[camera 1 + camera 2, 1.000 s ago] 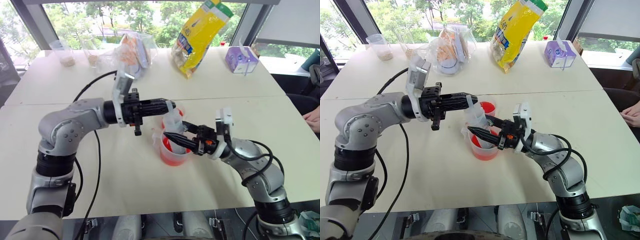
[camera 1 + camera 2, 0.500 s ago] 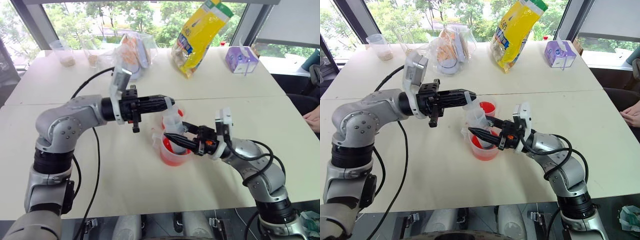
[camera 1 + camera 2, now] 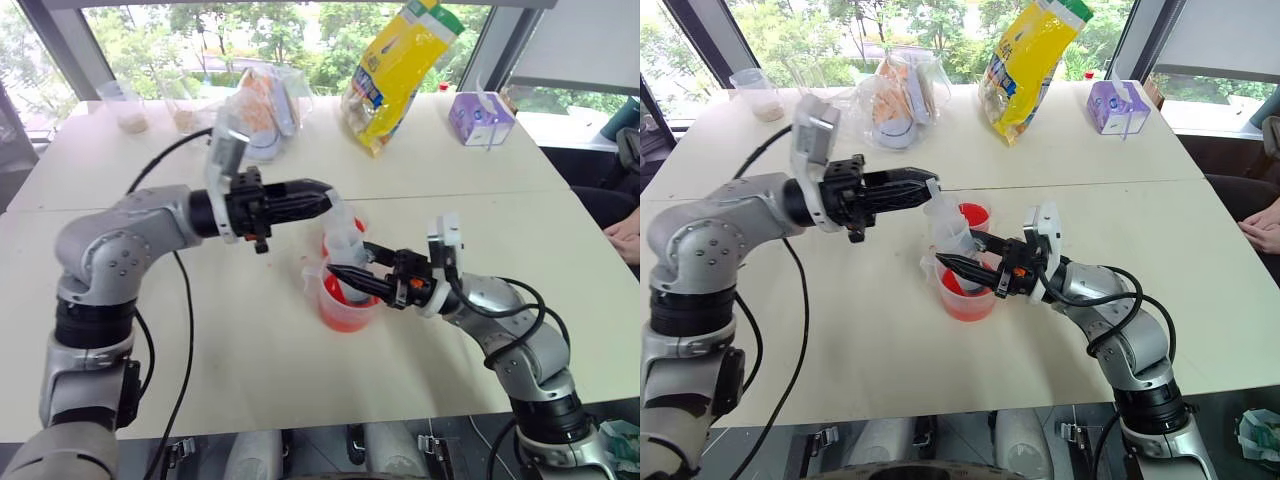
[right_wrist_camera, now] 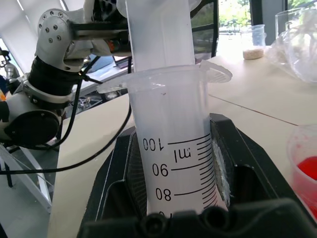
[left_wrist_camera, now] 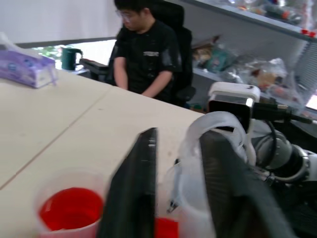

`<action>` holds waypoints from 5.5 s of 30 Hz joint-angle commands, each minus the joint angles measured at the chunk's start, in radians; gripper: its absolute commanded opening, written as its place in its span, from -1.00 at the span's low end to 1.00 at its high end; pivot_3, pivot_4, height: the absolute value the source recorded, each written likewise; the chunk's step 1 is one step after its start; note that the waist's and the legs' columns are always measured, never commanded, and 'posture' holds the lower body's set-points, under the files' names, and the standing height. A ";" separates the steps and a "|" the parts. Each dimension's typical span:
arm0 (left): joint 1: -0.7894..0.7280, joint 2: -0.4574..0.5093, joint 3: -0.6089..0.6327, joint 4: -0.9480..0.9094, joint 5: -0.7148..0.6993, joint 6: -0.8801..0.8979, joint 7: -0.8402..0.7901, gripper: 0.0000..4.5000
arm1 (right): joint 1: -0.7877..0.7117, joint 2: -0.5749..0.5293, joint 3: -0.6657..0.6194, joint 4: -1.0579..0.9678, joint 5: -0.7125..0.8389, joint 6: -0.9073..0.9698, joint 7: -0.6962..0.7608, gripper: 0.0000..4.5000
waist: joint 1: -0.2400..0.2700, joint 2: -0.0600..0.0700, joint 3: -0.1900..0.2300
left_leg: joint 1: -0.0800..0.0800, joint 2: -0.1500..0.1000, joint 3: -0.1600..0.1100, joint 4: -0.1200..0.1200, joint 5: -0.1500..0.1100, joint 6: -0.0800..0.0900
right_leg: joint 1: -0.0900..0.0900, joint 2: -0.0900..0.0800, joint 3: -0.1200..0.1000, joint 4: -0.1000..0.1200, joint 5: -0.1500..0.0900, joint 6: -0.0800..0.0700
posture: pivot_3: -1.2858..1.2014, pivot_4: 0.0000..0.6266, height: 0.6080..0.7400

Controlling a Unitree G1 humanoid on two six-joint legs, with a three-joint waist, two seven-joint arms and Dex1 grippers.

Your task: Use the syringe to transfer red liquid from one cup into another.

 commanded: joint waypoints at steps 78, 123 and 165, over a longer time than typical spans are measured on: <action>-0.393 -0.307 -0.054 0.455 0.369 -0.315 -0.162 -0.96 | -0.573 0.215 -0.146 0.713 -0.115 -0.266 0.135 -0.39 | -0.002 0.001 0.001 | -0.004 0.000 0.001 -0.001 0.000 0.000 | -0.004 -0.001 -0.001 0.000 0.001 0.000 | 0.03 -0.52 1.00; -0.323 -0.300 -0.068 0.431 0.418 -0.303 -0.203 -0.96 | -0.618 0.195 -0.198 0.598 -0.056 -0.163 0.093 -0.39 | -0.002 0.001 0.001 | -0.004 0.000 0.001 -0.001 0.000 0.000 | -0.004 -0.001 -0.001 0.000 0.001 0.000 | 0.03 -0.52 1.00; -0.390 -0.234 0.013 0.350 0.278 -0.233 -0.183 0.89 | -0.570 0.198 -0.167 0.633 -0.092 -0.185 0.106 -0.39 | -0.002 0.001 0.001 | -0.004 0.000 0.001 -0.001 0.000 0.000 | -0.004 -0.001 -0.001 0.000 0.001 0.000 | 0.03 -0.52 1.00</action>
